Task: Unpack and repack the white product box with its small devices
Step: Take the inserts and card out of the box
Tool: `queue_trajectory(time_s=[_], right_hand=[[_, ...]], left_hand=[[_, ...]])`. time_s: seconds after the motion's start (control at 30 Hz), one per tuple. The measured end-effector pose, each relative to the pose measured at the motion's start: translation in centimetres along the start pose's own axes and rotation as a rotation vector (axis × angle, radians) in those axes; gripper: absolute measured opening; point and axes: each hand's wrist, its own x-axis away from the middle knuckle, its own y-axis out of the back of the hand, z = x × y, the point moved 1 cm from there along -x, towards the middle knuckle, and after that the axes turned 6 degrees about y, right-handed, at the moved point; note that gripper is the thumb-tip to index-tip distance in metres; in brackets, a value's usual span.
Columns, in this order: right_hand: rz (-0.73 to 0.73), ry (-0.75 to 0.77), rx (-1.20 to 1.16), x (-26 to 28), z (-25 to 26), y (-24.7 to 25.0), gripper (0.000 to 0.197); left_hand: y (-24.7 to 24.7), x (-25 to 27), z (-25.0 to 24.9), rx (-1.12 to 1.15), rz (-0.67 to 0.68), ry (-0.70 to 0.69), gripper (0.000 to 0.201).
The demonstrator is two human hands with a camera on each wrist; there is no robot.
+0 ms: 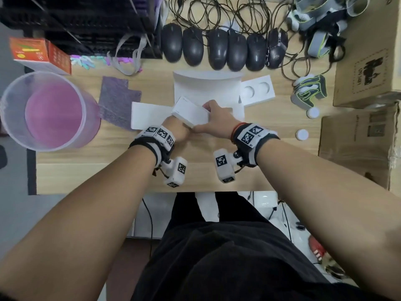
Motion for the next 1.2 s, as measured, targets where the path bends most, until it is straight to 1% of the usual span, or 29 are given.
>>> queue_trajectory(time_s=[0.07,0.13,0.17,0.23,0.3,0.37,0.4,0.47,0.57,0.6,0.67,0.73,0.8,0.87,0.97,1.03,1.2], right_hand=[[0.006,0.031,0.061,0.1,-0.3,0.1,0.075],[0.003,0.063,0.141,0.1,0.0,0.4,0.077],[0.006,0.076,0.193,0.0,0.2,0.5,0.080],[0.017,0.112,0.336,-0.1,0.6,0.5,0.084],[0.005,0.128,0.509,-0.2,0.9,0.4,0.075],[-0.025,0.123,0.664,-0.3,1.3,0.5,0.062],[-0.041,0.114,0.709,-0.3,1.5,0.7,0.060],[-0.060,0.102,0.748,-0.6,1.6,1.0,0.063],[-0.064,0.109,0.754,-1.0,1.5,1.2,0.078],[-0.059,0.109,0.757,-1.1,1.5,1.1,0.080],[-0.045,0.130,0.780,-1.3,1.2,0.8,0.075],[-0.049,0.144,0.777,-1.6,0.7,0.4,0.066],[-0.082,0.148,0.725,-1.6,0.3,0.1,0.064],[-0.105,0.157,0.651,-1.6,-0.1,0.0,0.074],[-0.126,0.159,0.607,-1.4,-0.2,0.6,0.091],[-0.149,0.143,0.597,-1.5,-0.2,0.9,0.092],[-0.184,0.111,0.502,-1.6,-0.9,0.8,0.082]], left_hand=[[0.2,0.5,1.2,0.076,-0.031,0.066,0.021],[0.5,0.9,2.3,0.254,-0.075,0.080,0.021],[0.8,1.0,2.7,0.342,-0.100,0.077,0.027],[1.1,1.4,3.5,0.459,-0.155,0.067,0.046],[1.3,1.4,4.1,0.527,-0.184,0.052,0.058],[1.3,1.2,4.5,0.533,-0.174,0.046,0.061],[1.3,1.1,4.5,0.518,-0.174,0.045,0.062],[1.3,0.7,4.3,0.483,-0.164,0.026,0.069],[1.0,0.4,4.2,0.420,-0.159,-0.006,0.082],[0.9,0.4,4.1,0.397,-0.163,-0.015,0.084],[0.8,0.4,3.9,0.319,-0.189,-0.037,0.083],[1.0,0.7,3.6,0.241,-0.211,-0.039,0.074],[1.1,0.9,3.2,0.214,-0.219,-0.019,0.067],[1.0,0.9,3.2,0.208,-0.219,-0.034,0.074],[0.7,0.6,3.5,0.244,-0.213,-0.058,0.095],[0.7,0.6,3.6,0.245,-0.216,-0.044,0.099],[0.9,0.3,3.2,0.196,-0.221,-0.009,0.107]])
